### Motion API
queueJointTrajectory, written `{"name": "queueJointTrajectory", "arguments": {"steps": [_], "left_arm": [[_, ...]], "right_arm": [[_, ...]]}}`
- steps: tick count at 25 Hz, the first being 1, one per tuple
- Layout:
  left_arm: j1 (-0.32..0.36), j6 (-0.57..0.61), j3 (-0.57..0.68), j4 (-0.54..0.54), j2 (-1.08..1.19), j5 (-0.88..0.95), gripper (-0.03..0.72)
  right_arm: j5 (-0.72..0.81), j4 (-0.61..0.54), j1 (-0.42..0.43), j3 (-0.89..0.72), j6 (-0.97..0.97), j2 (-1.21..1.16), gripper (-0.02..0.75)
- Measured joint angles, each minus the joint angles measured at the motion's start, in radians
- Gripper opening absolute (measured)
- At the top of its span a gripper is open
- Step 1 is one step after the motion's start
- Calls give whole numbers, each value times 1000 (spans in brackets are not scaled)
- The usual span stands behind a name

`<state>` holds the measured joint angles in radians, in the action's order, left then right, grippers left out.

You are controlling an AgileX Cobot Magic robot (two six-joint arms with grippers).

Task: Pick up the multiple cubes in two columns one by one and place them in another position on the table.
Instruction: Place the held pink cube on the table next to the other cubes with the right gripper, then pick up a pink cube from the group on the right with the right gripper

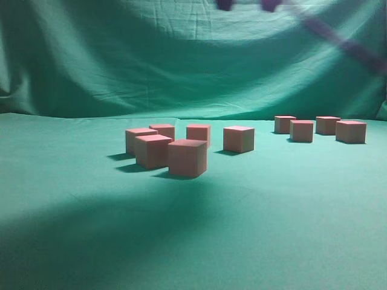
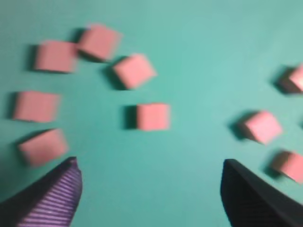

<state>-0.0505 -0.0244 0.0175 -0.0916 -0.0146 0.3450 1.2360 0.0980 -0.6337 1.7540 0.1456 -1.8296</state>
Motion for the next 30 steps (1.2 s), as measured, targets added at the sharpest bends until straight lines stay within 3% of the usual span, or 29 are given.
{"name": "queueJointTrajectory", "arguments": {"steps": [4,7,10,21,30], "left_arm": [[0,0,0,0,0,0,0],[0,0,0,0,0,0,0],[0,0,0,0,0,0,0],[0,0,0,0,0,0,0],[0,0,0,0,0,0,0]], "right_arm": [[2,3,183,6,-115,13,580],[2,-69,318,-9,-156,-19,580],[-6,-153,384,-23,-160,-88,580],[-292,-258,389,-23,-137,-274,580],[-382,-302,383,-23,-82,-342,580]]}}
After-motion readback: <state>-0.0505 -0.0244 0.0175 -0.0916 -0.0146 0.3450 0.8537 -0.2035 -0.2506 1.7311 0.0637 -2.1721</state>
